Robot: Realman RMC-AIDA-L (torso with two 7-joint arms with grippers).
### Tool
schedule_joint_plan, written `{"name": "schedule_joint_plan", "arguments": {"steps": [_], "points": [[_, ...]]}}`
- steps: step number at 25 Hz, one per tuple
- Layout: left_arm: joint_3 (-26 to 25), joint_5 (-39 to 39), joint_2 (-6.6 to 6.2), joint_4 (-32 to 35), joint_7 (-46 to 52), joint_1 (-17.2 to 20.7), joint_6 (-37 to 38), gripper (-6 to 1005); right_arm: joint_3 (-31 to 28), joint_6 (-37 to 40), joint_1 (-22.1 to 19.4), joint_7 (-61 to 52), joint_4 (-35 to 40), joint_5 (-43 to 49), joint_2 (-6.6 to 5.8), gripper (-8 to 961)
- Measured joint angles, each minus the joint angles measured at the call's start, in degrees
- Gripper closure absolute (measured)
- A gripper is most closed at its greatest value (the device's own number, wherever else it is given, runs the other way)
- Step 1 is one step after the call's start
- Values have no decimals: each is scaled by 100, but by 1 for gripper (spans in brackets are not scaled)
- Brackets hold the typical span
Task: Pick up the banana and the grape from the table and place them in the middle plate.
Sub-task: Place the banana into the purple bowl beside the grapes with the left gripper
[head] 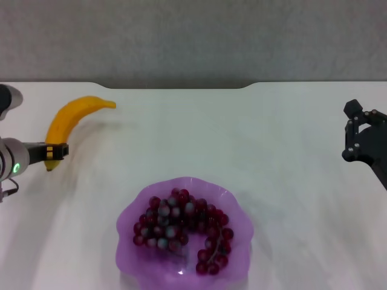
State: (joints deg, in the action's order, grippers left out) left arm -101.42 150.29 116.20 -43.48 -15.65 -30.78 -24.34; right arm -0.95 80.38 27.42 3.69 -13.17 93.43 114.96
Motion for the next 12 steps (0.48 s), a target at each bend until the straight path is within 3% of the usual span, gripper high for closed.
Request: {"name": "schedule_joint_plan", "arguments": {"steps": [4,12], "points": [[23,0,-1,-520,0,148,-382,479,0,-51,-12,0,8,-1,0,954],[564,-631,6,-2756,-351,1183,-1432,460,-27,-233,2,-4,61,-23,-9,954]]}}
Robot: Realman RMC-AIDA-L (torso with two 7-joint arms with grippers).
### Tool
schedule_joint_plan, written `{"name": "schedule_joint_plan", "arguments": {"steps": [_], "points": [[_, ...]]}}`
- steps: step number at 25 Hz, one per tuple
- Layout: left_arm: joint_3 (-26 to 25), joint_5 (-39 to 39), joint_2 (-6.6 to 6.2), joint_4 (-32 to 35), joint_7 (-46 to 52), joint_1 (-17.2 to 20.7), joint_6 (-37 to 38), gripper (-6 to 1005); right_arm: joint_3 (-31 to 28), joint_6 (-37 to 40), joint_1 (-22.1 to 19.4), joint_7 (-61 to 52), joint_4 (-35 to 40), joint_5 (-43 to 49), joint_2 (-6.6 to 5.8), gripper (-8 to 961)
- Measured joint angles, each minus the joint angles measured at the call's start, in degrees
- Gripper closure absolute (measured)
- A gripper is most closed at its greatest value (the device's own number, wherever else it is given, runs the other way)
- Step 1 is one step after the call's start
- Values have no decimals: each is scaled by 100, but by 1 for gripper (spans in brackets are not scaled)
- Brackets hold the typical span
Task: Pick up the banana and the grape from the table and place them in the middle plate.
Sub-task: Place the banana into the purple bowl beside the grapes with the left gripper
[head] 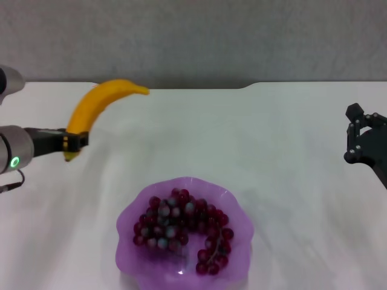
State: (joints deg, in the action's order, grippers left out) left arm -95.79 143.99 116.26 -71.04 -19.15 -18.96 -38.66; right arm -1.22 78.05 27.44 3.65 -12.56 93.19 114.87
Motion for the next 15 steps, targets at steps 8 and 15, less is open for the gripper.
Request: {"name": "schedule_joint_plan", "arguments": {"steps": [8,15], "points": [[462,-805,5,-1421,-968,511,-1585,441,-21,-173,10,-7,78,-17,0,954],[972,-779,0,-2389,-1031,709,-2734,424,-38,-220,-11,-14,131,-28,0,954]]}}
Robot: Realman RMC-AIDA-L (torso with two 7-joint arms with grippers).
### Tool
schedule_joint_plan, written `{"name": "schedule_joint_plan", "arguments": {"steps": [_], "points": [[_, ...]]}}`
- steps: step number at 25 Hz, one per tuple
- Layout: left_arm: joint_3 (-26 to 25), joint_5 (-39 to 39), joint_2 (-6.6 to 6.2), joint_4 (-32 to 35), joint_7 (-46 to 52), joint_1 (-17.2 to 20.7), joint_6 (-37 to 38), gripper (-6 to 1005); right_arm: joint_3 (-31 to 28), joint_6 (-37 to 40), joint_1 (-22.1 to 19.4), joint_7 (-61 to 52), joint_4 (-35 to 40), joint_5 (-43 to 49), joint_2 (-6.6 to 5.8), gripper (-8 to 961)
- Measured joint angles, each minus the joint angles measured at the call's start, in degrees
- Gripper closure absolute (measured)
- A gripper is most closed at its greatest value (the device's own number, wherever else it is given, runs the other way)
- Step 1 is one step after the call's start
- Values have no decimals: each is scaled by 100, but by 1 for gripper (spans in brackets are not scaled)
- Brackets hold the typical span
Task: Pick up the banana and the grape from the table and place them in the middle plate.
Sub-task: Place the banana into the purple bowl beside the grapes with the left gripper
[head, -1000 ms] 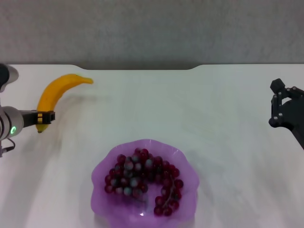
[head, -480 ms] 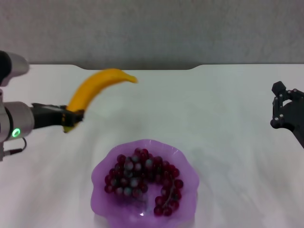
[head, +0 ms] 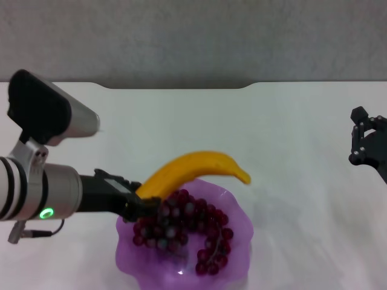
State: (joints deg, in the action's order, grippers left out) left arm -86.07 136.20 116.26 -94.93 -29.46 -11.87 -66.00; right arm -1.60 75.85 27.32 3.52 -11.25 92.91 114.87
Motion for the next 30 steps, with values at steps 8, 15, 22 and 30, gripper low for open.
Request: {"name": "schedule_joint_plan", "arguments": {"steps": [8,15,22,30], "points": [[360,-4,5,-124,-177,-92,-394,405,-7,-1,7,0,26,-2,0,953],[474,-55,21,-111,-419,-93,-315,388,-7,-1,6,0,26,-2,0,954],[617,-58,26,76,-742,-82,-52,371,-22,3,-10,-5,26,-2,0,953],[650,-74,22,205,-896,-32,269,330,-32,13,-37,-130,26,-1,0,953]]}}
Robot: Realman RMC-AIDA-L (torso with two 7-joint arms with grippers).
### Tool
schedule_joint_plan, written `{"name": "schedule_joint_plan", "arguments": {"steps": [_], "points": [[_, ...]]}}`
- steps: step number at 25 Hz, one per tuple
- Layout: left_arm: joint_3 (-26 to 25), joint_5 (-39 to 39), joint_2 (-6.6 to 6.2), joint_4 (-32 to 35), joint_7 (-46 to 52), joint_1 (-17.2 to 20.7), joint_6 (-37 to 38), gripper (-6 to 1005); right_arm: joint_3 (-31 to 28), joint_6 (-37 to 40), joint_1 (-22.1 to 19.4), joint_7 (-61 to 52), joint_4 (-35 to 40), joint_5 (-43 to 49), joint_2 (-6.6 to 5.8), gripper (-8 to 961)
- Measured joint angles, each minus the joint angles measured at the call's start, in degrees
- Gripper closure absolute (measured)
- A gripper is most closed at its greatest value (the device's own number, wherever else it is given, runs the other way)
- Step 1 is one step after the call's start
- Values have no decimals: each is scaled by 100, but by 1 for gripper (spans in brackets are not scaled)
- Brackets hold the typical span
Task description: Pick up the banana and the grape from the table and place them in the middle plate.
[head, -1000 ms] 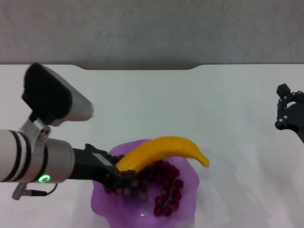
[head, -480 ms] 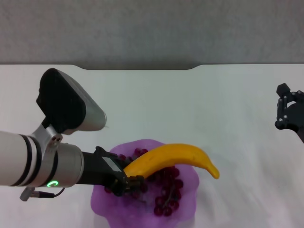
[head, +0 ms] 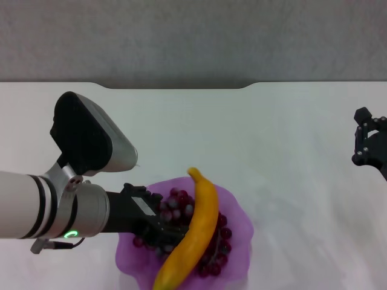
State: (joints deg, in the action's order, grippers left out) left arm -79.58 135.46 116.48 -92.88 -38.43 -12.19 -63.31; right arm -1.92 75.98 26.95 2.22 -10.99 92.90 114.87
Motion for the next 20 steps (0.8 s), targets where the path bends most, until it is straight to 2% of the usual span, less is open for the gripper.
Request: {"name": "schedule_joint_plan", "arguments": {"steps": [7,9,20], "points": [[-38,-104,-1,-57,-81,55,244,166,-2,-6,-1,-21,0,0,0,953],[-85,-285,-2,-101,-232,117,446,167,-2,-7,0,-21,5,0,0,953],[-921,-2629,5,-57,-2073,533,1653,179,9,-82,19,-20,69,8,0,953]]}}
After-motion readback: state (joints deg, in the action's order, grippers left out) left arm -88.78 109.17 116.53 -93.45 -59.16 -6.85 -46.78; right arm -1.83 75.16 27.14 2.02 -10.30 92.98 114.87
